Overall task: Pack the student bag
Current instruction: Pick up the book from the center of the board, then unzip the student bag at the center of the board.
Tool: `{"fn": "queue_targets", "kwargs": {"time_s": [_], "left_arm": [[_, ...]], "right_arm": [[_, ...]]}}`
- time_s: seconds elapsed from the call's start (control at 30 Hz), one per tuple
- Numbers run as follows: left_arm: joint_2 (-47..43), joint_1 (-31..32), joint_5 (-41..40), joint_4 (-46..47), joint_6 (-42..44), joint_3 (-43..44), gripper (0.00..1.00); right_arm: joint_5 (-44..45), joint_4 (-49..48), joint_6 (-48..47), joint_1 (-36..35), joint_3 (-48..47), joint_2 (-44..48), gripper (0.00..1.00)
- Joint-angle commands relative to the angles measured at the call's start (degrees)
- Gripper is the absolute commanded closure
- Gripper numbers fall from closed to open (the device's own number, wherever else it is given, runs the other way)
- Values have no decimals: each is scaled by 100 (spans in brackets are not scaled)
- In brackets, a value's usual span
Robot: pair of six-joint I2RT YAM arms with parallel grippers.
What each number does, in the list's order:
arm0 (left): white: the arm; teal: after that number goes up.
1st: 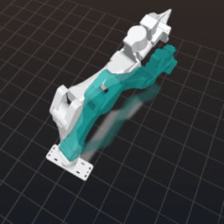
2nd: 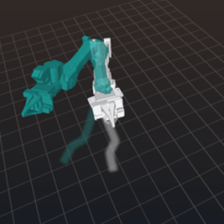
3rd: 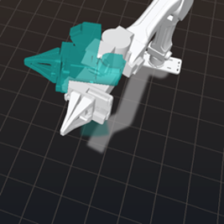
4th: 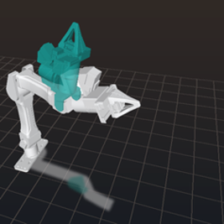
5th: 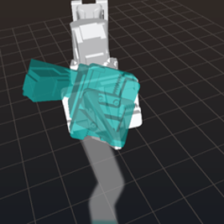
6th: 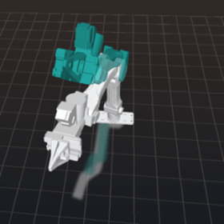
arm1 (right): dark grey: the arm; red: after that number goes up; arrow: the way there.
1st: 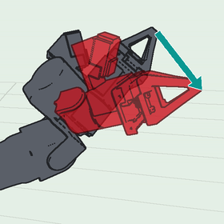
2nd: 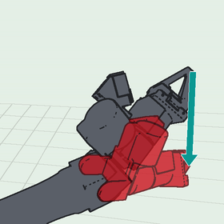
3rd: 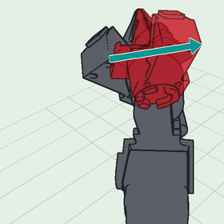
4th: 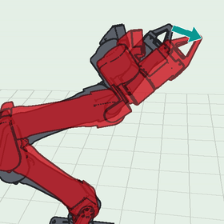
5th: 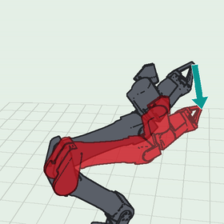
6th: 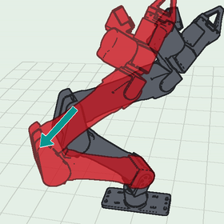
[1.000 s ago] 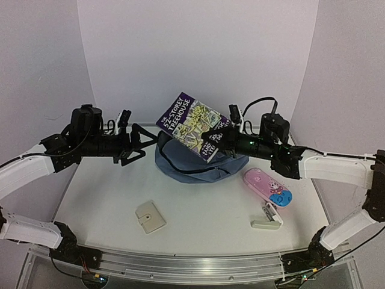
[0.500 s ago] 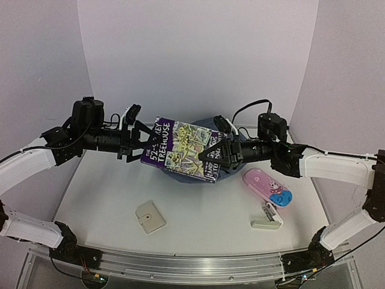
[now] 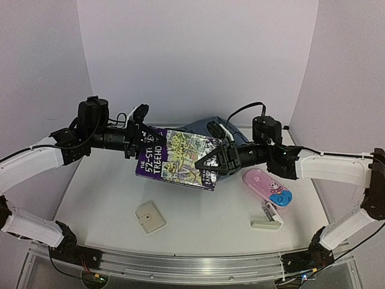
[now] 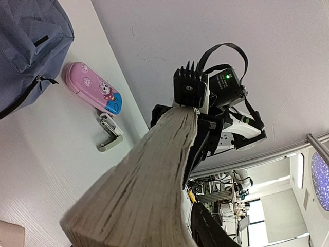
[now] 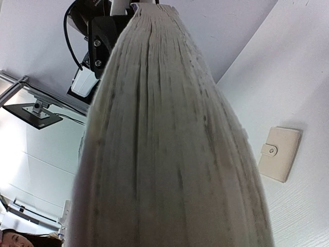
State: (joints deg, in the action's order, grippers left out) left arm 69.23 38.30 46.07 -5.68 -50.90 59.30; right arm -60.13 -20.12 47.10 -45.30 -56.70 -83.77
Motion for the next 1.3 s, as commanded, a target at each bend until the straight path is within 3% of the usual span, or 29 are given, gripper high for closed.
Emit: {"fn": "queue_targets", "kwargs": {"time_s": [0.0,0.1,0.17,0.33,0.37,0.43,0.53,0.6,0.67,0.77,0.9,1.07,1.27], "left_arm": [[17,-7,261,350,-73,-5,58],[46,-7,370,249,-42,-37,56],[40,-7,416,236,-35,-82,61],[-47,-7,353,145,66,-104,90],[-65,-7,292,75,102,-87,96],[-114,-7,46,-145,168,-70,100],[-206,-138,-666,-613,197,-68,100],[-272,-517,-843,-751,109,-201,100],[-389,-1089,-857,-745,-87,-438,100],[-616,-1669,-894,-693,-209,-637,100],[-993,-2387,-1163,-875,-340,-728,100],[-1660,-3227,-1854,-1269,-507,-878,100],[-2156,-3302,-2266,-1492,-605,-1054,100]], "right_arm": [[-136,-510,-165,-29,-403,-28,100],[-147,-508,-175,-29,-470,-59,100],[-166,-504,-173,-26,-507,-84,100],[-146,-493,-185,-27,-546,-156,96],[-113,-490,-193,-24,-552,-165,92],[35,-472,-228,-19,-569,-179,79],[347,-273,-451,-3,-642,-236,43],[916,496,-1168,3,-853,-334,24],[2033,1635,-2006,-14,-1200,-472,17],[3580,2484,-2581,-130,-1471,-615,13],[4793,2697,-3011,-401,-1774,-880,7],[5896,3111,-3321,-755,-2715,-1796,8],[6555,3456,-3427,-869,-3926,-3104,13]]}}
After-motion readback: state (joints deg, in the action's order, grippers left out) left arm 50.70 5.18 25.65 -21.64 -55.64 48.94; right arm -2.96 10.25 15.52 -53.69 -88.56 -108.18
